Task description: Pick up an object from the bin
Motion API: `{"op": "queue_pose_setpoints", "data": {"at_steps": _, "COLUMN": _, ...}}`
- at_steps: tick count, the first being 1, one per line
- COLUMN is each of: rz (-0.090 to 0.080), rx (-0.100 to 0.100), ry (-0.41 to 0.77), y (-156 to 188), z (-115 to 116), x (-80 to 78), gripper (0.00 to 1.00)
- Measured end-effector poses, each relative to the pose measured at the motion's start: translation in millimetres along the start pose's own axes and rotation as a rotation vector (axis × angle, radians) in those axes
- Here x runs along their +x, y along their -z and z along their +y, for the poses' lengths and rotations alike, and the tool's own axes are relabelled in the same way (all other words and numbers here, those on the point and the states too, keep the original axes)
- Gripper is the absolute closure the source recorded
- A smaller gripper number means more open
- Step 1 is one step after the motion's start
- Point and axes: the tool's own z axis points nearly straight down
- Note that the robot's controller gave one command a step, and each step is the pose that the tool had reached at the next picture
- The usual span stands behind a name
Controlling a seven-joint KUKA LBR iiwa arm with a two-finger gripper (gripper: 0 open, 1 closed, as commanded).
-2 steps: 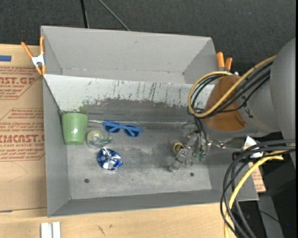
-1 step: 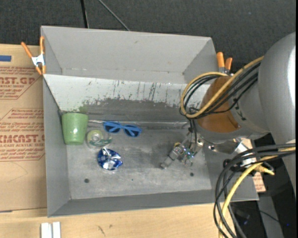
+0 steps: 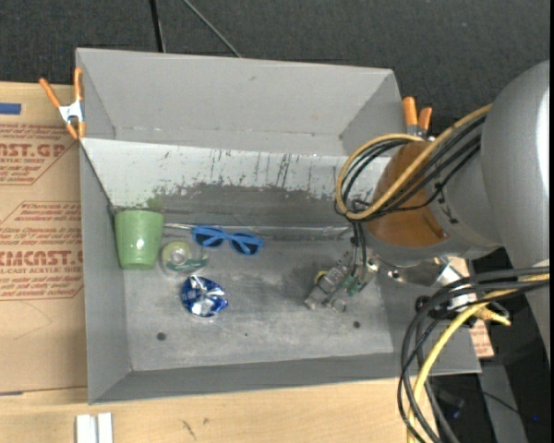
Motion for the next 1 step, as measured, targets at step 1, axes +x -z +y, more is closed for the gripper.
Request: {"op": "queue_pose_setpoints", "data": {"at_steps": 1, "rz": -0.007, "rx": -0.006, "ry": 0.001, "y": 120.0, "z": 1.1, "x": -1.2, "gripper": 1.0}}
